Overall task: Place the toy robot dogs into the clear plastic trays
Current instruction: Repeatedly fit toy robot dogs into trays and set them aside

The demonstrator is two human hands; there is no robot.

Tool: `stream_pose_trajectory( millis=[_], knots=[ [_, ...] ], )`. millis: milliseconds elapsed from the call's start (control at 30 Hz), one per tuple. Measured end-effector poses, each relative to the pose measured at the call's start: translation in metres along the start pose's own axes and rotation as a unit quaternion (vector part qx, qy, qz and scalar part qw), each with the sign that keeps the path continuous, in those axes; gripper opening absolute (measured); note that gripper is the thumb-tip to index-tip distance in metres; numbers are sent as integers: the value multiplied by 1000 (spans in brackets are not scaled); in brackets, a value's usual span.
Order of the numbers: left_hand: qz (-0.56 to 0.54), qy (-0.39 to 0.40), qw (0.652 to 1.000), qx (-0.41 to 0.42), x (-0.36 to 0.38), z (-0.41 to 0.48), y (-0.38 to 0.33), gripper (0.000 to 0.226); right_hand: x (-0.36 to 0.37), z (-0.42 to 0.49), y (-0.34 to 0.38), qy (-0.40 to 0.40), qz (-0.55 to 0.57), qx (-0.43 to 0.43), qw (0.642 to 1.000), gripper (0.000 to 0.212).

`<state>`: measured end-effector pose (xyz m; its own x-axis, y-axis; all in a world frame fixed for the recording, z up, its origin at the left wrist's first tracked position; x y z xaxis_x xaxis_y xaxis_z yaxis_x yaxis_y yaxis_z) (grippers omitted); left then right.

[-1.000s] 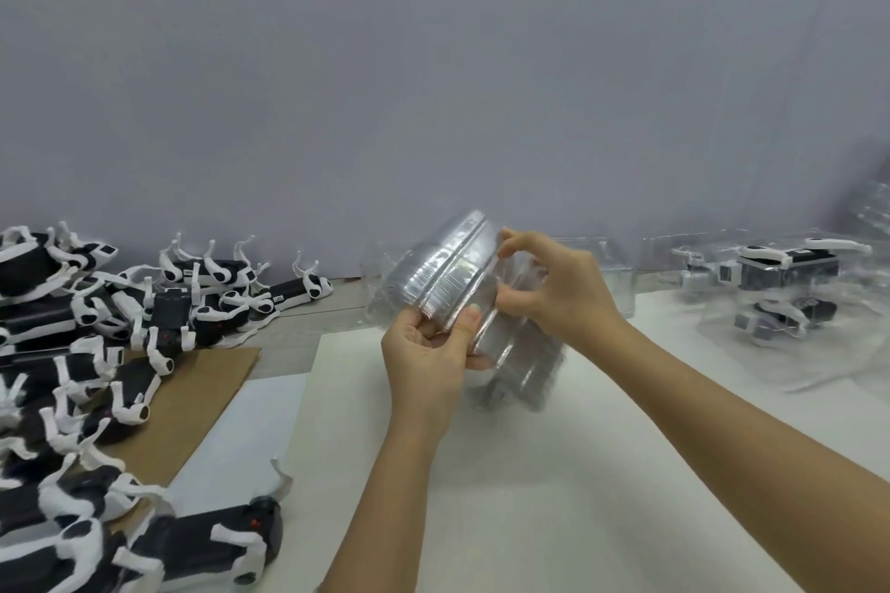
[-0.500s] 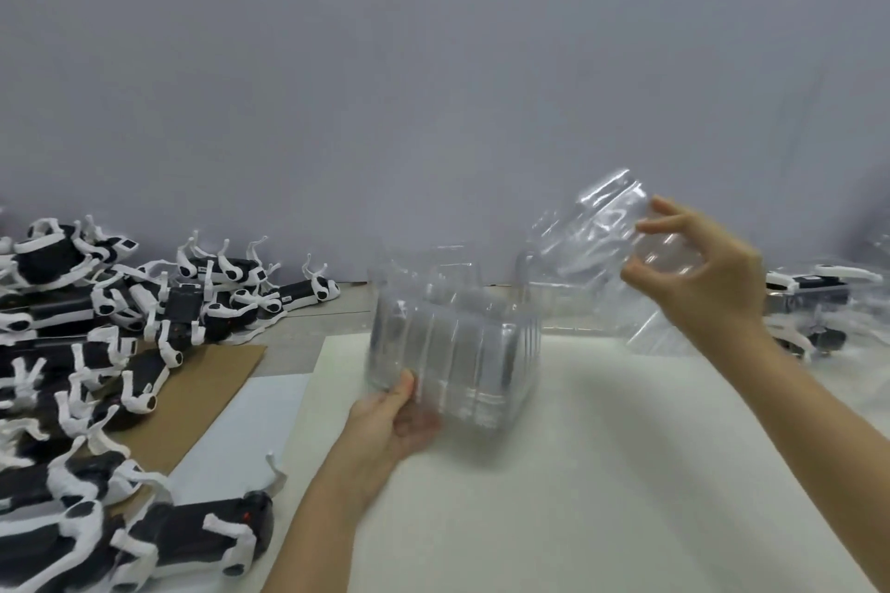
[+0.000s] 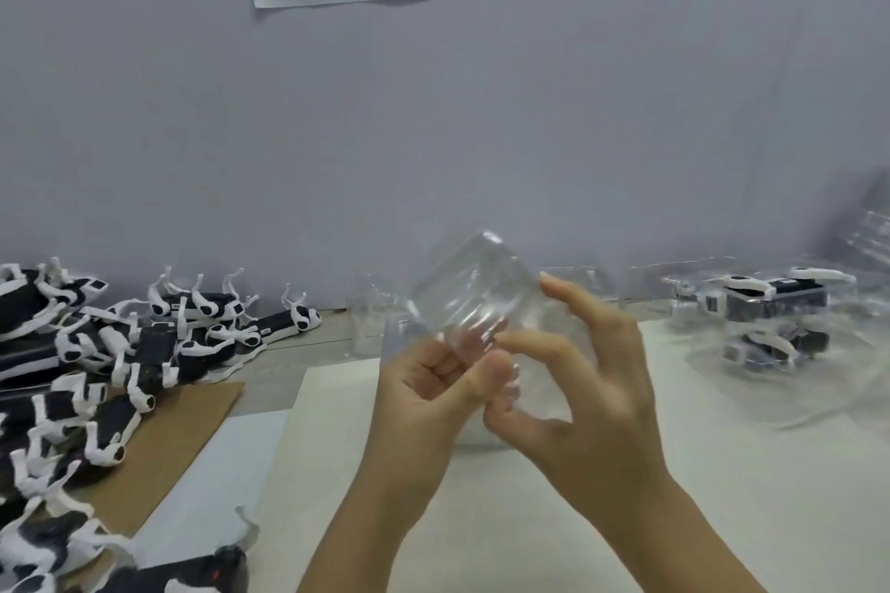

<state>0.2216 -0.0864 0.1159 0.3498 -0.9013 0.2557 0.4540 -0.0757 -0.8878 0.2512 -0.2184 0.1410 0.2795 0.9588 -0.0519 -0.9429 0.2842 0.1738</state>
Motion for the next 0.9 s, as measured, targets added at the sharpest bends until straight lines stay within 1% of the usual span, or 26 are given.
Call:
stream_pose_trajectory(
  millis=[67,100,167,200,233,267,300,367,500,600,667,767,900],
  knots=[
    [-1,-72,997,9,-3,1,-3,30,8,0,4,65,17,12,998,37],
    [-2,-100,995,13,-6,1,-5,24,11,0,2,104,32,30,994,46],
    [-15,-149,989,0,-15,2,-4,17,12,-1,-9,179,62,102,976,68],
    [-20,-172,985,-8,-19,2,-5,16,11,-1,-15,209,69,150,964,73],
    [-19,-186,982,-16,-22,2,-6,18,11,-2,-21,232,69,192,951,71],
    [-8,-190,982,-18,-24,2,-7,25,11,-3,-25,249,79,231,937,66],
    [7,-189,982,-19,-24,1,-8,33,13,-5,-28,260,115,271,920,60],
    [19,-179,984,-16,-24,1,-11,36,15,-9,-31,257,204,339,882,51],
    [-25,-129,991,-3,-20,4,-20,27,12,-5,-32,199,279,391,854,51],
    [-18,-80,997,6,-15,3,-25,28,10,-1,-30,185,300,400,846,50],
    [-19,-60,998,9,-14,3,-28,25,8,1,-29,179,311,404,841,49],
    [-24,-41,999,12,-14,3,-29,23,6,3,-29,171,325,412,834,50],
    [-32,-37,999,1,-16,3,-30,23,5,3,-31,181,321,422,828,60]
  ],
)
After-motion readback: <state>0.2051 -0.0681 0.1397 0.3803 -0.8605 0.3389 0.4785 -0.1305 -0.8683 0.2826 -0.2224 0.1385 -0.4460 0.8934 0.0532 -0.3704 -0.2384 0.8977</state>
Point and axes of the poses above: each hand's wrist, its own z-axis towards the middle knuckle, its own x-axis out of the palm, y = z × x, the point moved 6 cm from there along z, towards the middle knuckle, and after that the axes turned 7 degrees about -y, right-handed, at the moved point
